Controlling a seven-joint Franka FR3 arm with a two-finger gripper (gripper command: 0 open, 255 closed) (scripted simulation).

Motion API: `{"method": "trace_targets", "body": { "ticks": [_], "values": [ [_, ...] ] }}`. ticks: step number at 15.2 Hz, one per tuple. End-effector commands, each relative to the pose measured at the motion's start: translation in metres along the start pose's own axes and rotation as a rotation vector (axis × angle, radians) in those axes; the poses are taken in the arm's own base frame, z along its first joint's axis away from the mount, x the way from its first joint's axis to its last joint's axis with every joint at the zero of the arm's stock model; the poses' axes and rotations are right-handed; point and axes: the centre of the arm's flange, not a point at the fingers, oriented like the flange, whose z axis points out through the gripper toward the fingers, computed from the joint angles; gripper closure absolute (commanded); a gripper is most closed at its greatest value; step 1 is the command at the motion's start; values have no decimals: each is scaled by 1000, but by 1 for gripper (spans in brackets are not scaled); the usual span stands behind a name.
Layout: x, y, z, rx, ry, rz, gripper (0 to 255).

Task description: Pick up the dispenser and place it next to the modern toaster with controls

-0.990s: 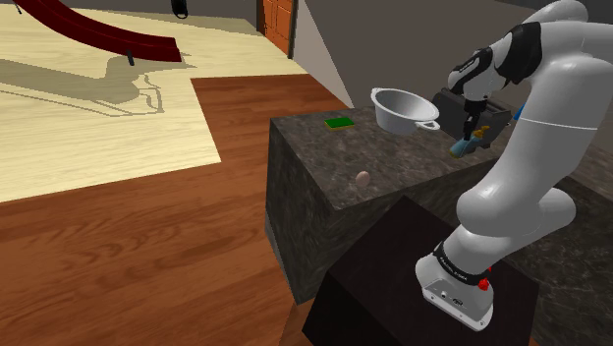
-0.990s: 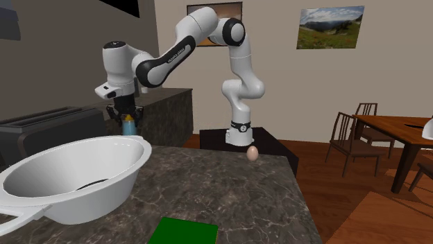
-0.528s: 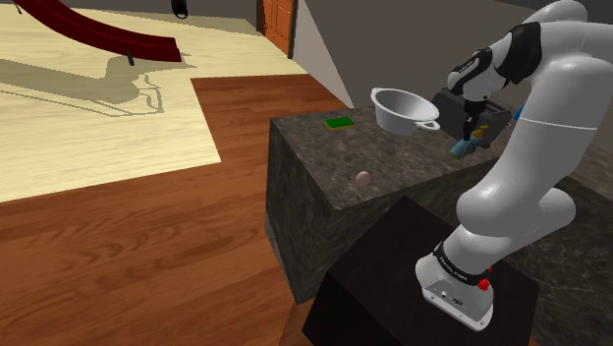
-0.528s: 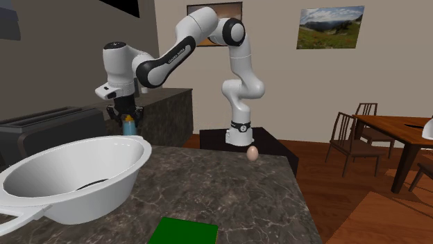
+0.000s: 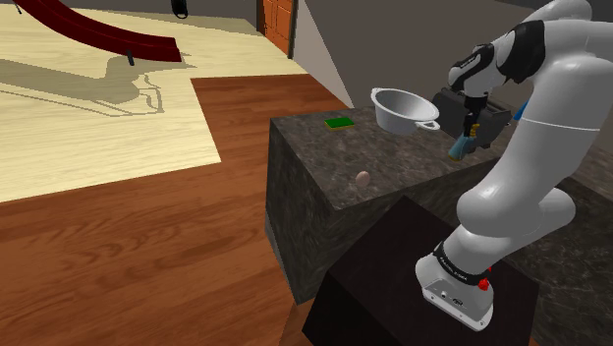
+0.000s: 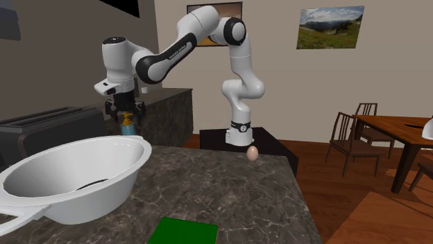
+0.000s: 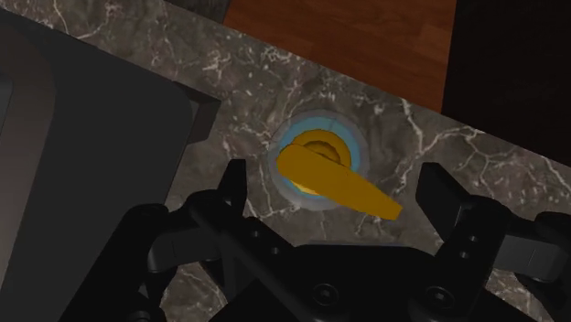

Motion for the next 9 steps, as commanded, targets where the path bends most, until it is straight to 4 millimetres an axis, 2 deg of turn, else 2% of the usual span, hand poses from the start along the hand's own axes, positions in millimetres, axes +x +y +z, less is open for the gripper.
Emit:
{"method": "trace_targets", "body": {
  "ticks": [1,2,9],
  "values": [
    [0,1,-23,1,0,0,0],
    [0,1,-34,1,0,0,0],
    [0,1,-34,1,0,0,0]
  ]
}}
